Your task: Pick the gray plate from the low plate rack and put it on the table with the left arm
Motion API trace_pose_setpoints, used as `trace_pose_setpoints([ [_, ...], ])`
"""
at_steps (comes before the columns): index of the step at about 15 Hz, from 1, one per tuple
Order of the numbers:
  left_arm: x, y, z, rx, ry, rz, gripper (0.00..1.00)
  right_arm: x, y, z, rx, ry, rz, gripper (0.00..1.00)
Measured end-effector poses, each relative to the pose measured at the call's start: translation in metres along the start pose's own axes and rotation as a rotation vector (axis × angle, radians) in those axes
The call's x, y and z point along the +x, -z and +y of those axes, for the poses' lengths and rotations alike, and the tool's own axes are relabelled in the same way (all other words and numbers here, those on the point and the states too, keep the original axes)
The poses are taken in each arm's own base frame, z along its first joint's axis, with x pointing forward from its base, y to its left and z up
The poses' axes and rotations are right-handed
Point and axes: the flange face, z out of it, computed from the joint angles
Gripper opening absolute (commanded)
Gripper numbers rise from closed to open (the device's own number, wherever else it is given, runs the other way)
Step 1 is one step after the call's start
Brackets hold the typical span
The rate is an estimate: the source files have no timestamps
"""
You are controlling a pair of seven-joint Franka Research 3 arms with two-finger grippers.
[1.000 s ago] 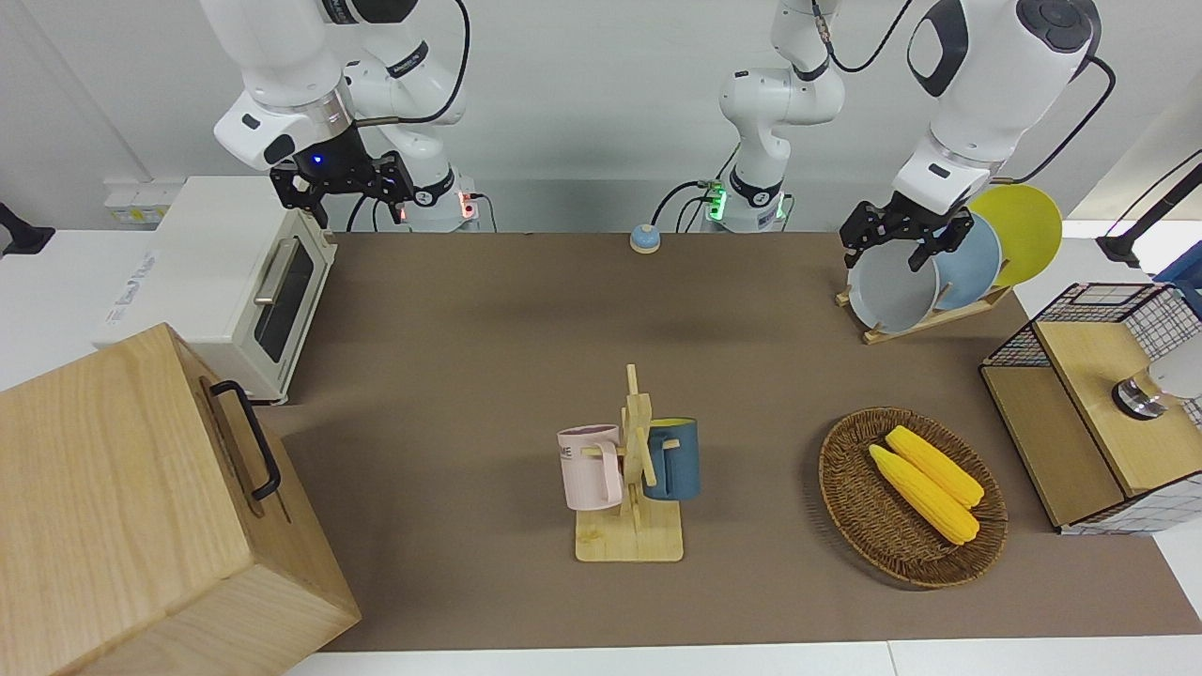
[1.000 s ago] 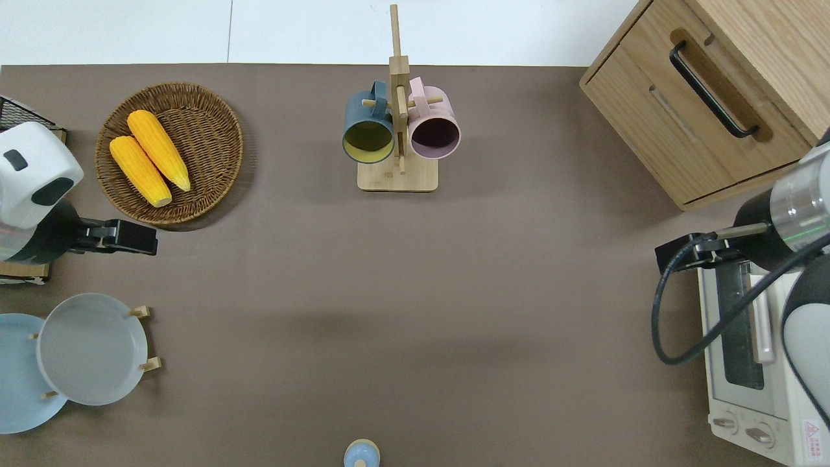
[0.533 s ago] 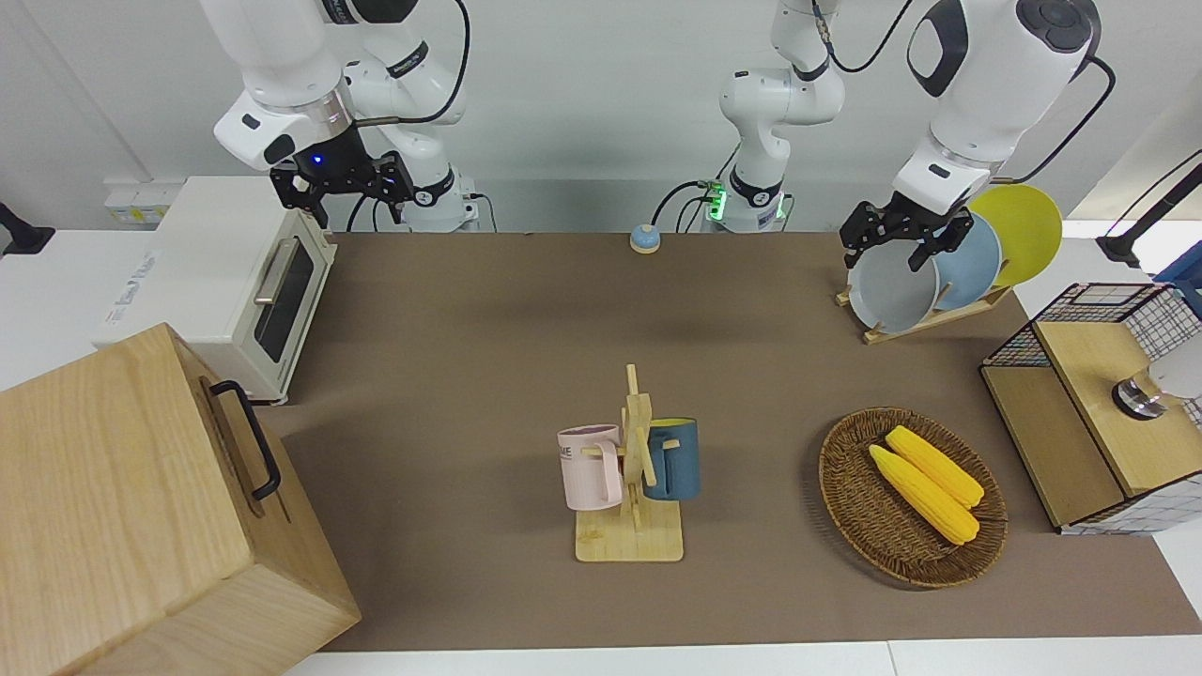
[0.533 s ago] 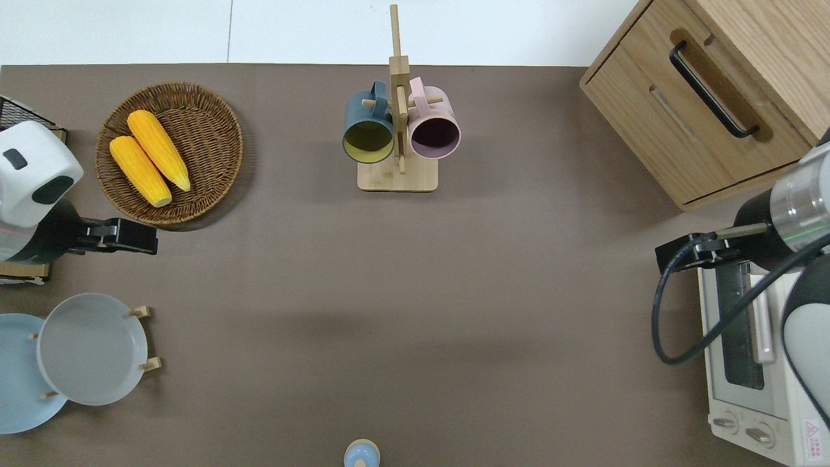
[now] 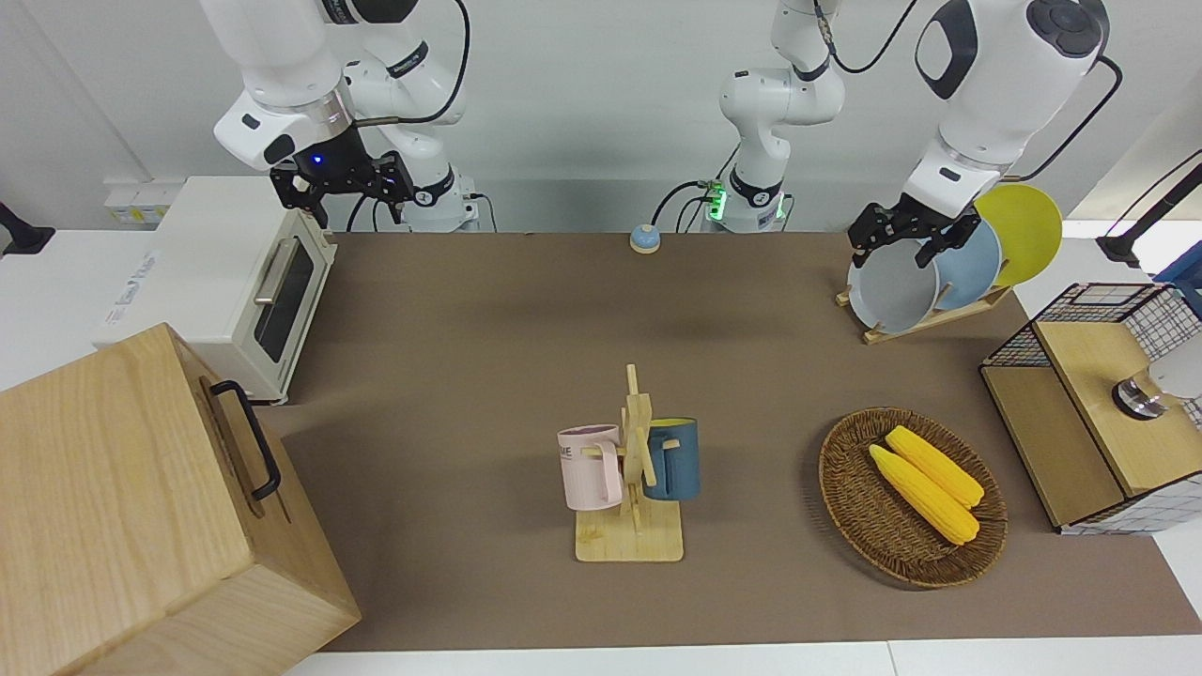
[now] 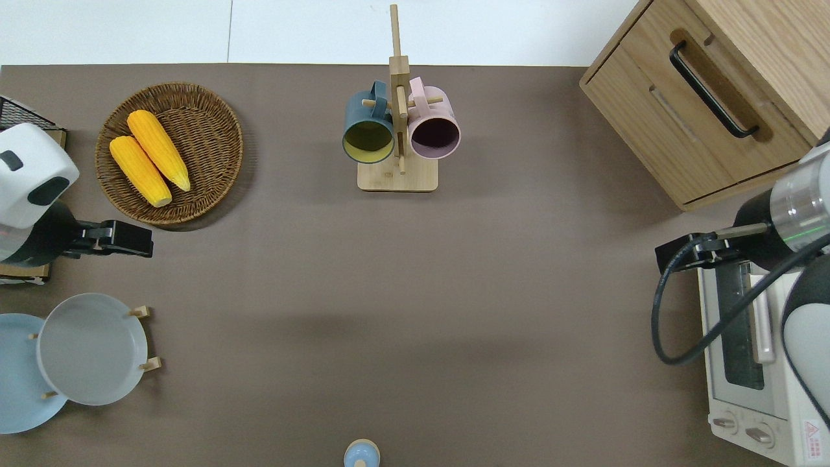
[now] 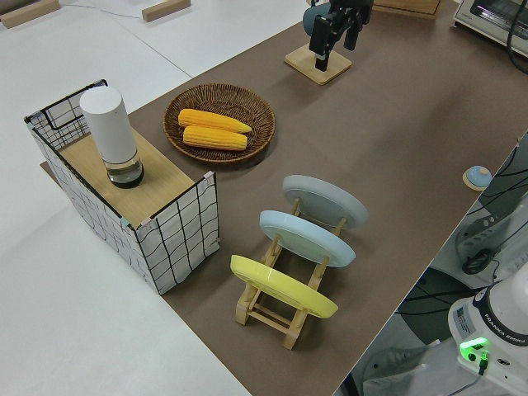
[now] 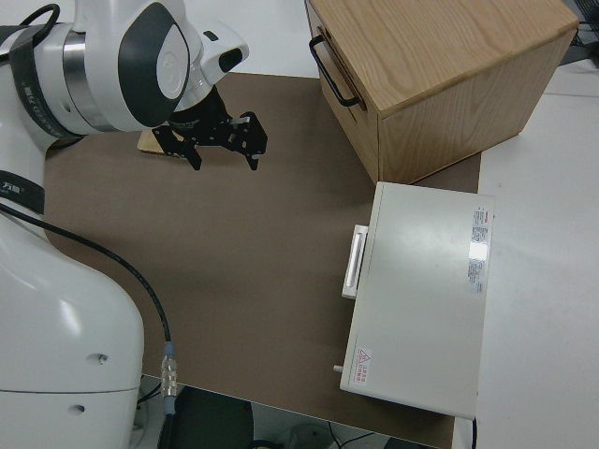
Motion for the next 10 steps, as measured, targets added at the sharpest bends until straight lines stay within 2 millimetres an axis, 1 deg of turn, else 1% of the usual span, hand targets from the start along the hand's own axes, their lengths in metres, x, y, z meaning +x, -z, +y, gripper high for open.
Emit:
trace_pose_setpoints([
  [5, -0.006, -0.003, -0.034, 0.042, 0.052, -0.043, 1.0, 0.0, 0.0, 0.0, 0.0, 0.0, 0.0, 0.983],
  [10, -0.019, -0.012, -0.08, 0.097, 0.045, -0.091, 1.0, 0.0, 0.0, 0.0, 0.0, 0.0, 0.0, 0.983],
])
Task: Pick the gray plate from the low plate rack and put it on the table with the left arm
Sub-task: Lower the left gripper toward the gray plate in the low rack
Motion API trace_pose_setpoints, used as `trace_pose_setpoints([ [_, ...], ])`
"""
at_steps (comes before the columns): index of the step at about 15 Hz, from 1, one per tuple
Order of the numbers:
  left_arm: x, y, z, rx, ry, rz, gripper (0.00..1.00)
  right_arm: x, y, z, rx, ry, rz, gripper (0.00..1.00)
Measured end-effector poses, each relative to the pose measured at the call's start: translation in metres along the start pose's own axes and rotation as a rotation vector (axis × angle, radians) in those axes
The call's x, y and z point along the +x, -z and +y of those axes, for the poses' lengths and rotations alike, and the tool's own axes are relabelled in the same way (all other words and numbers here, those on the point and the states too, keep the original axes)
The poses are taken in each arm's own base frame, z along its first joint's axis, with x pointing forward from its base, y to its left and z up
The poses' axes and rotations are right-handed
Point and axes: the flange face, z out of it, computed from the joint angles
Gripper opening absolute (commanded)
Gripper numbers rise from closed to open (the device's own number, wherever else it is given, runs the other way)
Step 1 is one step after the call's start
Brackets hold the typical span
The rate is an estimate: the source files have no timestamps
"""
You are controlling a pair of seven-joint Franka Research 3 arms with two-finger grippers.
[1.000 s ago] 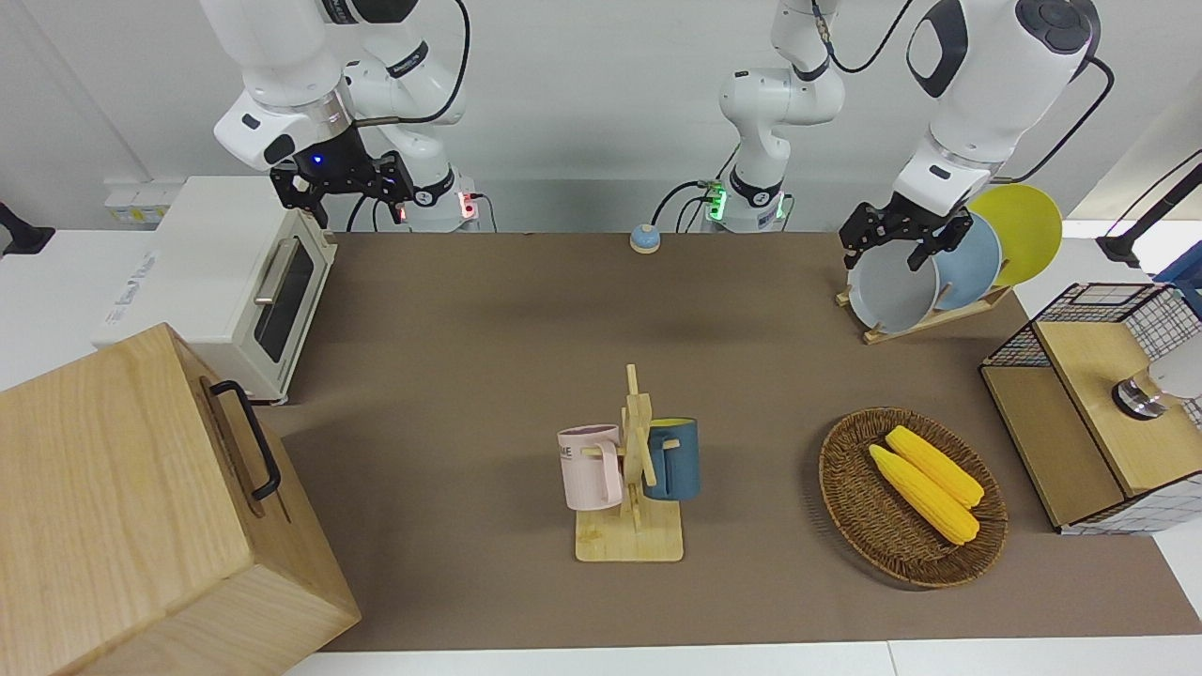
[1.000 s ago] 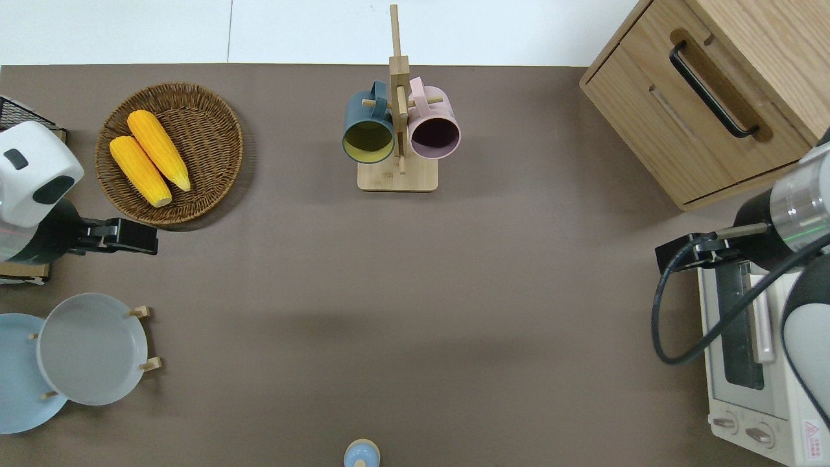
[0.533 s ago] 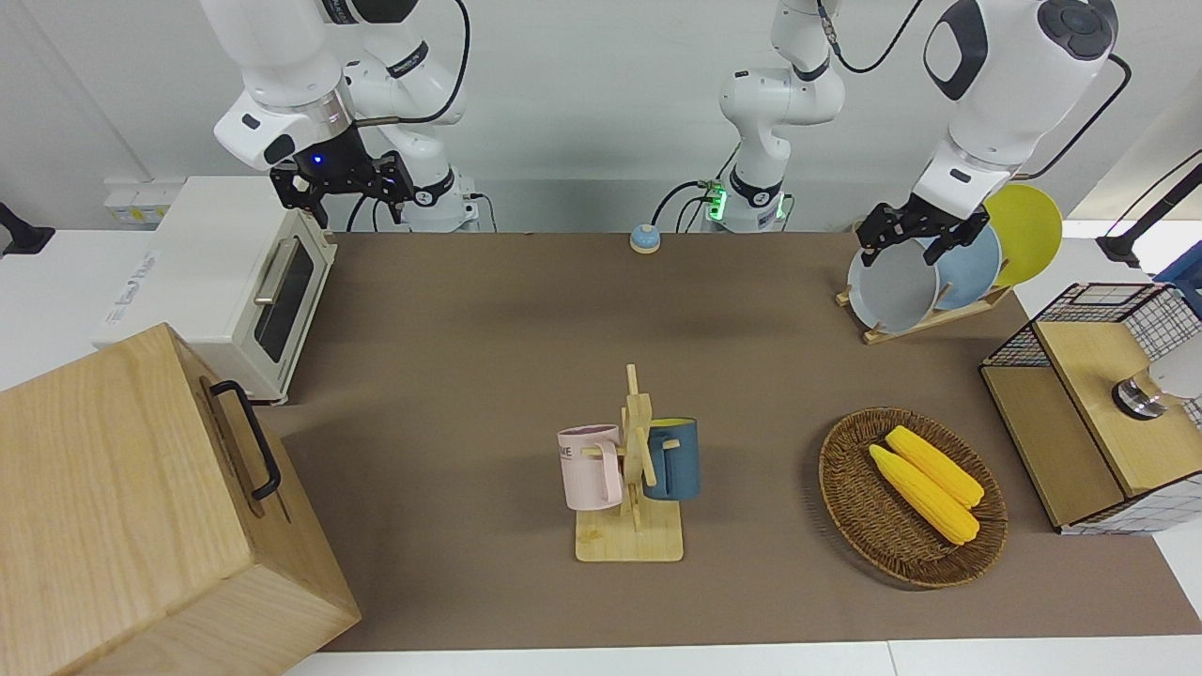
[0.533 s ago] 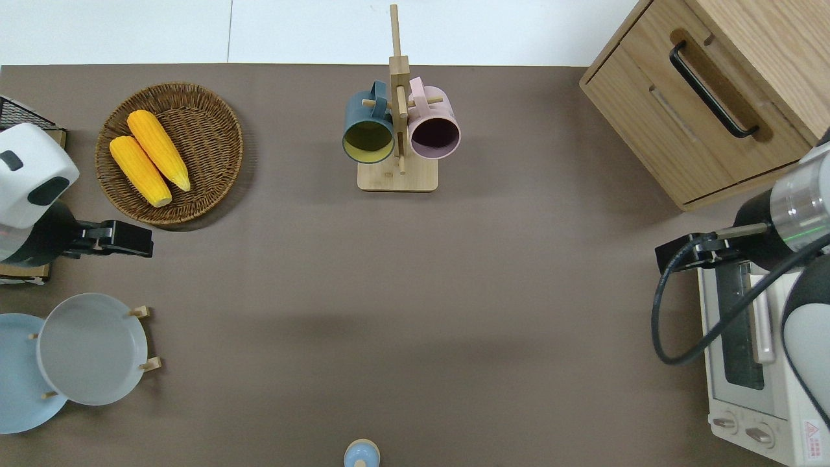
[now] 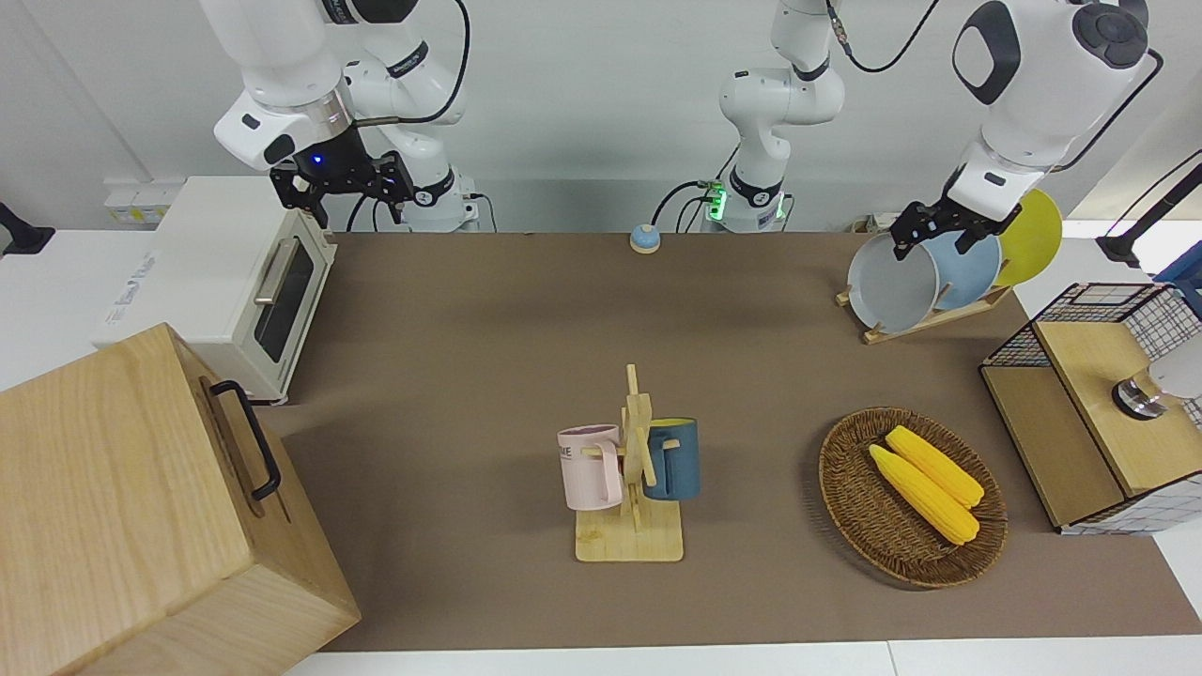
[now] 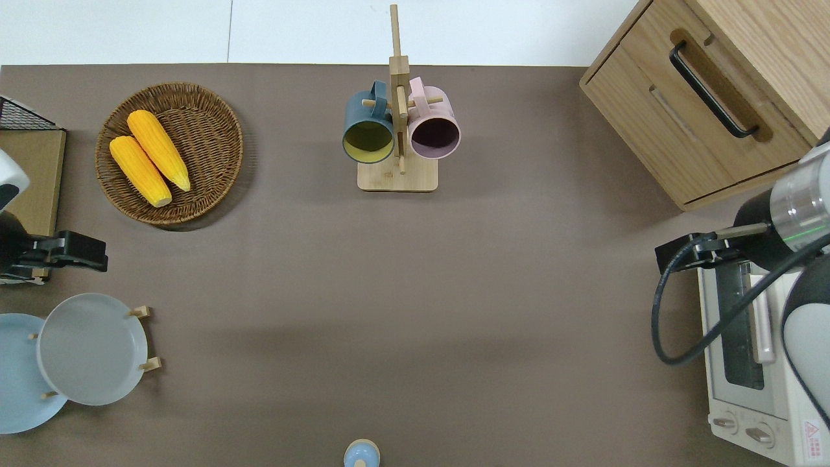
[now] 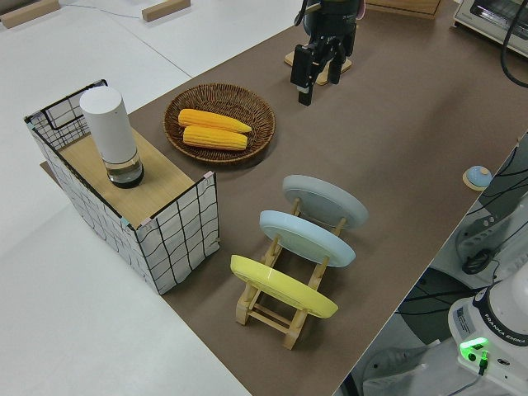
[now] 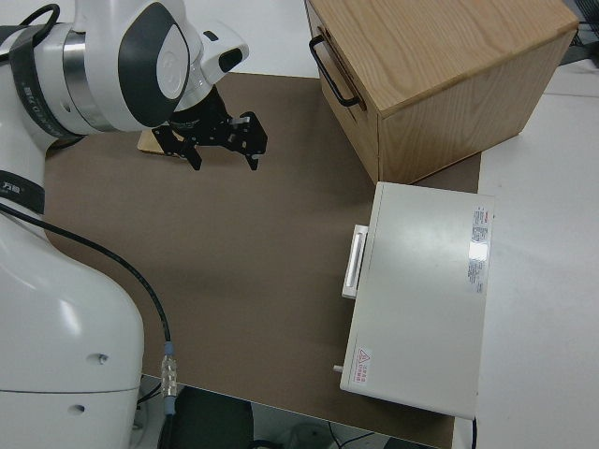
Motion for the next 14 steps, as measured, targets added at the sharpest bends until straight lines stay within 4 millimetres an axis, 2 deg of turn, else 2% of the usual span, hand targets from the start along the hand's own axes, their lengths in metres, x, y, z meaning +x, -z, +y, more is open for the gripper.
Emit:
trace_pose_setpoints([
  [3, -0.014, -0.012, -0.029, -0.012, 0.02, -0.025, 1.0, 0.0, 0.0, 0.0, 0.0, 0.0, 0.0, 0.983],
  [6, -0.031, -0.029, -0.046, -0.009, 0.042, -0.047, 1.0, 0.0, 0.0, 0.0, 0.0, 0.0, 0.0, 0.983],
  [10, -0.047, -0.058, -0.049, 0.003, 0.038, -0.04, 1.0, 0.0, 0.0, 0.0, 0.0, 0.0, 0.0, 0.983],
  [14, -0.053, -0.091, -0.054, -0.006, 0.045, -0.034, 1.0, 0.0, 0.0, 0.0, 0.0, 0.0, 0.0, 0.983],
])
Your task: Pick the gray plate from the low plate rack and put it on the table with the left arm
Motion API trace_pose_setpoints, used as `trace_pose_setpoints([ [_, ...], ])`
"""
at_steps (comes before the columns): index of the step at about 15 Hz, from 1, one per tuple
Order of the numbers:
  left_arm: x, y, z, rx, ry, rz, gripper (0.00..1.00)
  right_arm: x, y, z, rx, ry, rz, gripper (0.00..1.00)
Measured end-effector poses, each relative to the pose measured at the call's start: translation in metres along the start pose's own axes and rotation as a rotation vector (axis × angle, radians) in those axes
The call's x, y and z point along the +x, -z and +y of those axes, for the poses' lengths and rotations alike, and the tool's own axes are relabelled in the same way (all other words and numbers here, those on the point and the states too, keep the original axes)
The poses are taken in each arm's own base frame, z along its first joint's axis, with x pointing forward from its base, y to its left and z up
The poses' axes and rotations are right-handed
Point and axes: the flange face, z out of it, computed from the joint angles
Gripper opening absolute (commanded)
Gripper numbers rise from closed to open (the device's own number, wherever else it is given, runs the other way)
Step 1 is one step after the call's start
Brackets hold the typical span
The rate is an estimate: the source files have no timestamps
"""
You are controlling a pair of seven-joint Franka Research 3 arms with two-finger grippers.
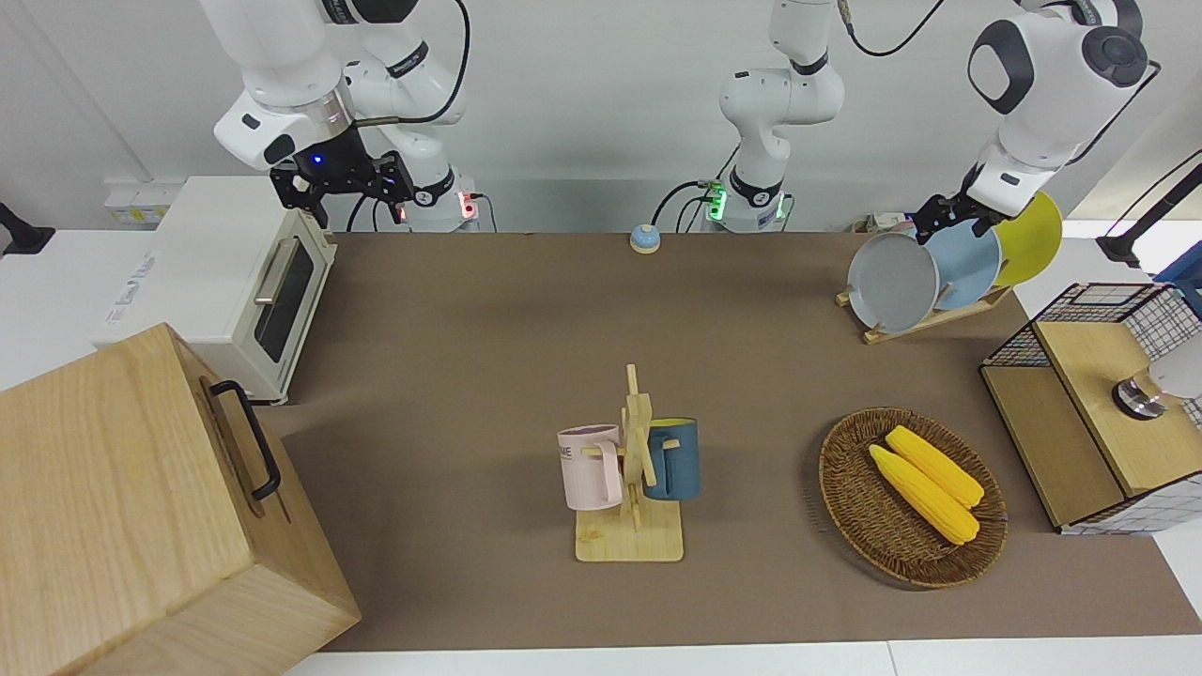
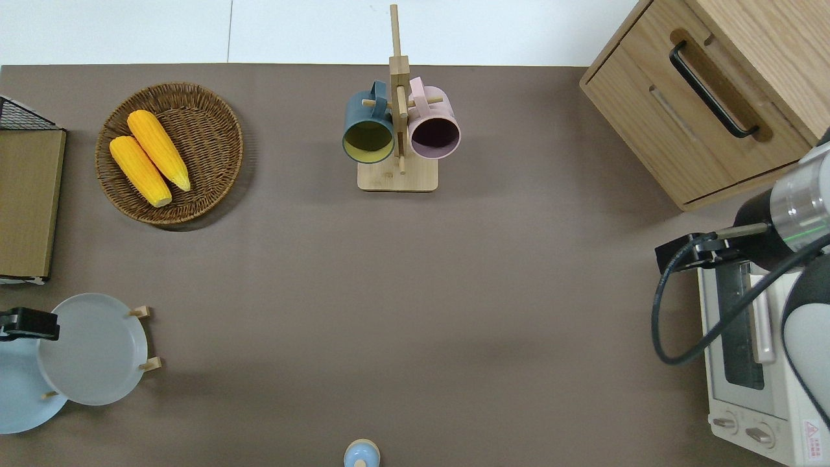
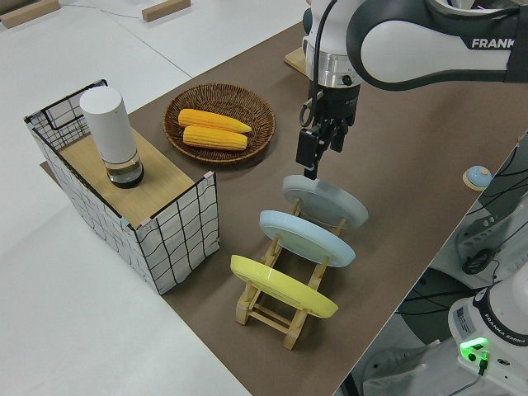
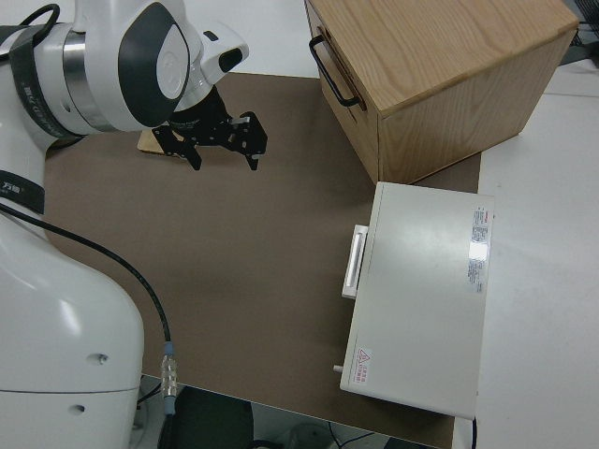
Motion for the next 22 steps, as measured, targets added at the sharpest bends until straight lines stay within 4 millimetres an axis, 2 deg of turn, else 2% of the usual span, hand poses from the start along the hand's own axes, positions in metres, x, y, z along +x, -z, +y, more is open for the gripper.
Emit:
trace_pose_setpoints([
  [6, -0.004, -0.048, -0.018, -0.022, 0.035, -0.001, 0.98, 0.0, 0.0, 0.0, 0.0, 0.0, 0.0, 0.983],
  [7, -0.005, -0.055, -0.019, -0.024, 0.037, 0.0, 0.87, 0.0, 0.0, 0.0, 0.0, 0.0, 0.0, 0.983],
  [8, -0.005, -0.06, -0.019, -0.025, 0.037, -0.001, 0.61, 0.0, 0.0, 0.0, 0.0, 0.0, 0.0, 0.983],
  [9, -0.006, -0.063, -0.018, -0.026, 0.036, -0.003, 0.49, 0.0, 0.0, 0.0, 0.0, 0.0, 0.0, 0.983],
  [10, -0.006, -0.065, -0.018, -0.026, 0.035, -0.004, 0.38, 0.0, 0.0, 0.0, 0.0, 0.0, 0.0, 0.983],
  [13, -0.006, -0.065, -0.018, -0.026, 0.034, -0.004, 0.19, 0.0, 0.0, 0.0, 0.0, 0.0, 0.0, 0.983],
  [15, -0.006, -0.065, -0.017, -0.026, 0.034, -0.004, 0.14, 0.0, 0.0, 0.0, 0.0, 0.0, 0.0, 0.983],
  [22, -0.006, -0.063, -0.015, -0.029, 0.033, 0.0, 0.14, 0.0, 0.0, 0.0, 0.0, 0.0, 0.0, 0.983],
])
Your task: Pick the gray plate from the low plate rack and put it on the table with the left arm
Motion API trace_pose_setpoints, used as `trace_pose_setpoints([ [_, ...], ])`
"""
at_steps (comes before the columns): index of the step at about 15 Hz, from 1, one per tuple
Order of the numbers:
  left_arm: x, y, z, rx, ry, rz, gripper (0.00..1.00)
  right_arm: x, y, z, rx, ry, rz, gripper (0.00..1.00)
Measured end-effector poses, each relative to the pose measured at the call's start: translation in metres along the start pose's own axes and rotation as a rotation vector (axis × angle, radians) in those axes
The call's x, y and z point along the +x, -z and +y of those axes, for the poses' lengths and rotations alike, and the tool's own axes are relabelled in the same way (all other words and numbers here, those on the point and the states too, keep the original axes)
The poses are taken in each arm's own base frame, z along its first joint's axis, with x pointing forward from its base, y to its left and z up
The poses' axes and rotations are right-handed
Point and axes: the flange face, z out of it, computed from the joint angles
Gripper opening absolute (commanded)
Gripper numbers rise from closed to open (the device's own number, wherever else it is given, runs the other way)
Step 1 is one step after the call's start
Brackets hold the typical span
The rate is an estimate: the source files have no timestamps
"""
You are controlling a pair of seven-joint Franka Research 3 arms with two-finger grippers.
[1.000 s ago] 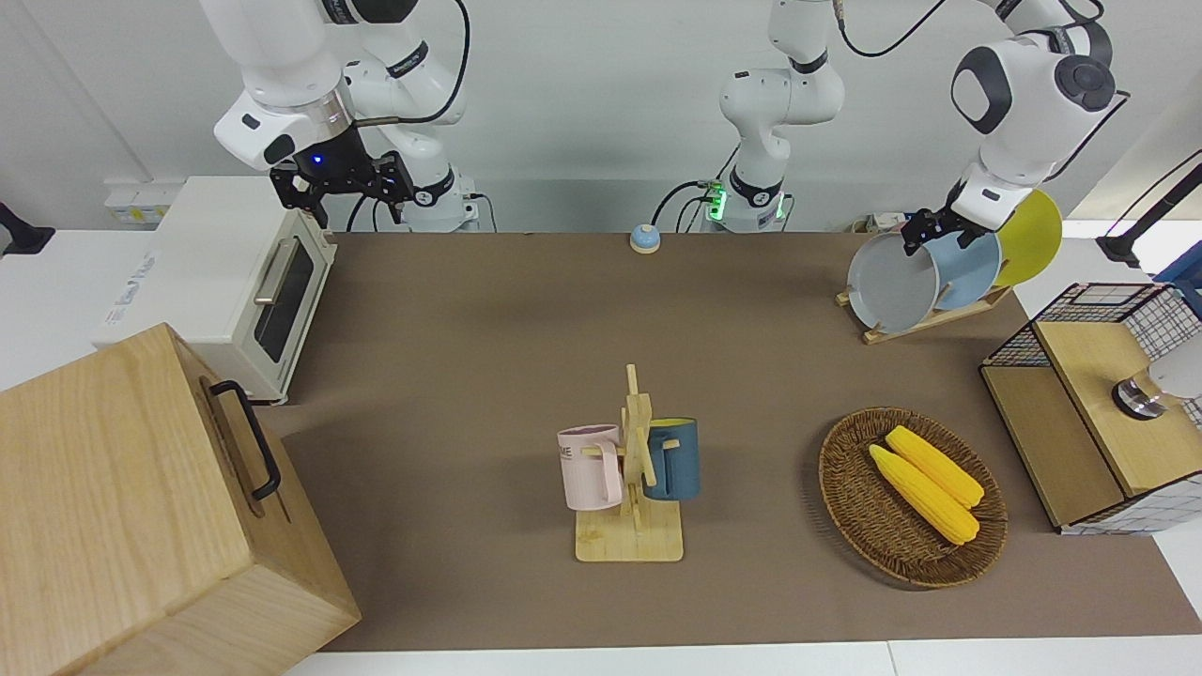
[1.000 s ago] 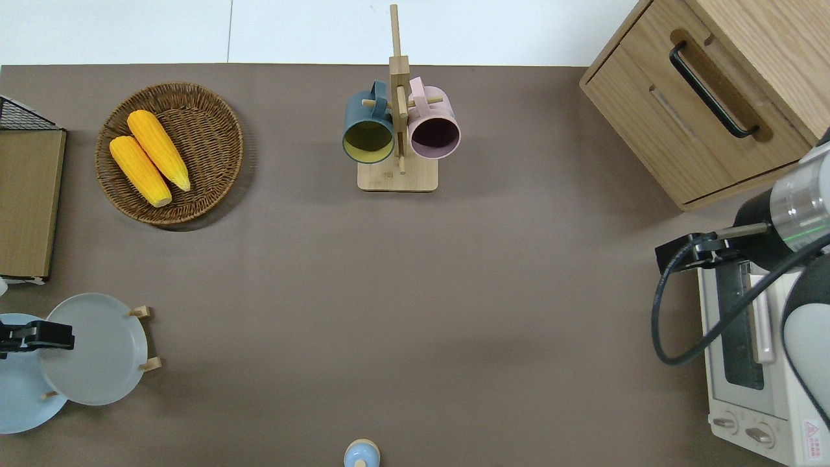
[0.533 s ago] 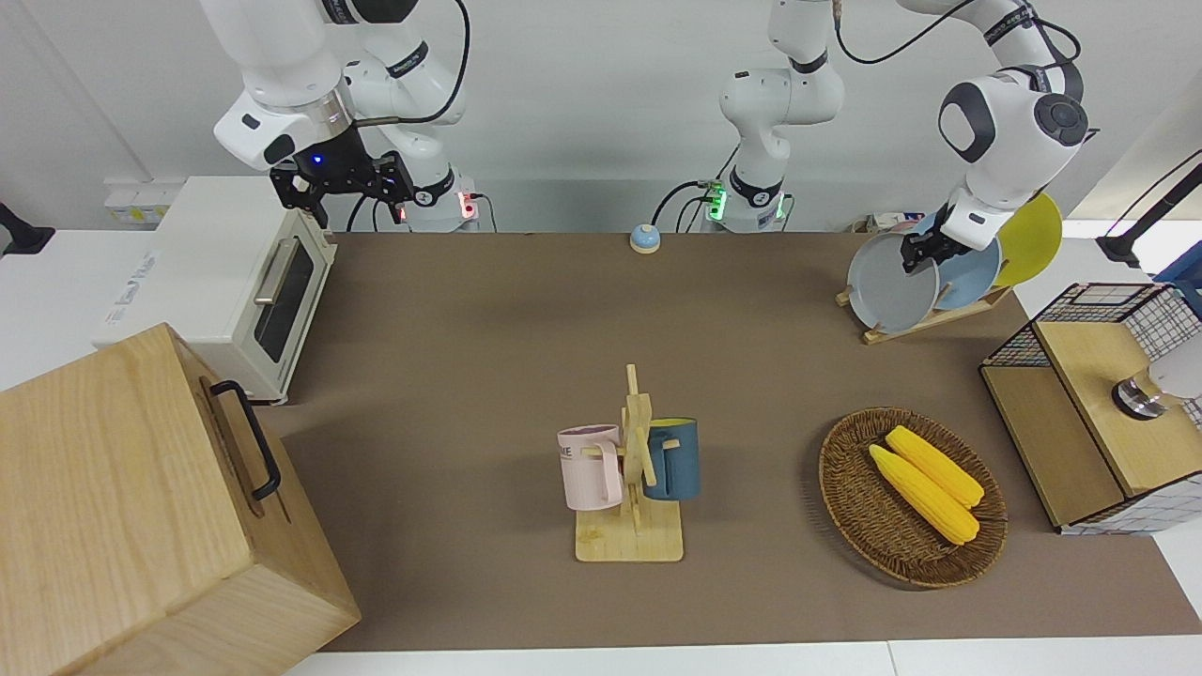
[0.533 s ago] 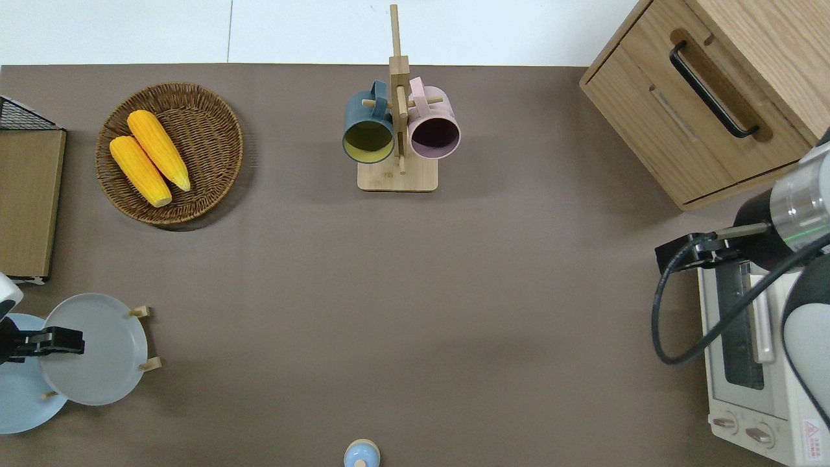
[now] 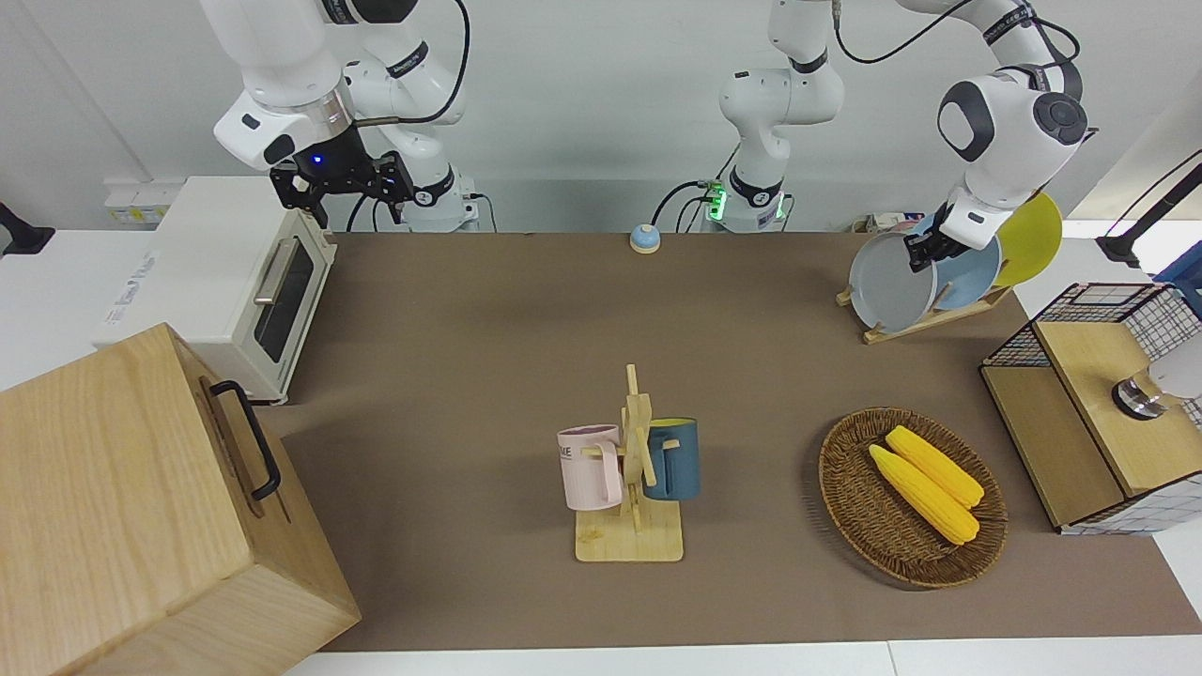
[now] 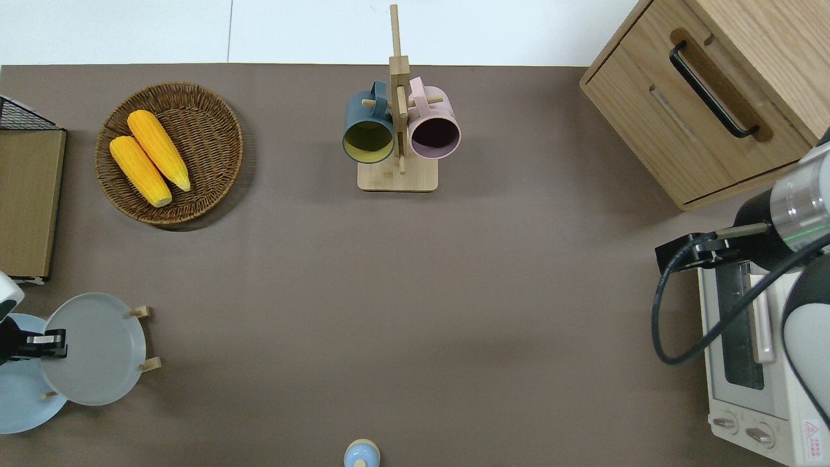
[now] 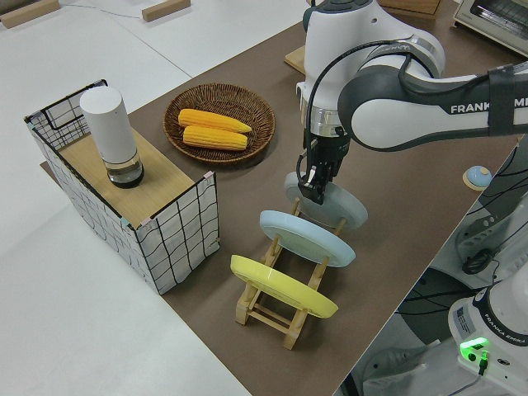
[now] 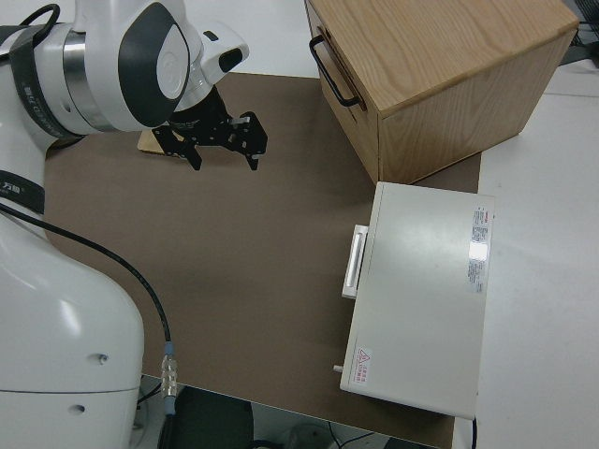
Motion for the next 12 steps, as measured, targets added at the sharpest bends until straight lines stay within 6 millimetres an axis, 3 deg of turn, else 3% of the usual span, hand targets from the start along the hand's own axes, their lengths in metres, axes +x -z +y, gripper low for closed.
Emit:
trace_pose_setpoints([
  [7, 0.0, 0.004, 0.0, 0.001, 0.001, 0.007, 0.14, 0.0, 0.0, 0.0, 0.0, 0.0, 0.0, 0.983],
  [12, -0.002, 0.041, -0.005, 0.003, 0.009, 0.02, 0.14, 0.0, 0.0, 0.0, 0.0, 0.0, 0.0, 0.983],
])
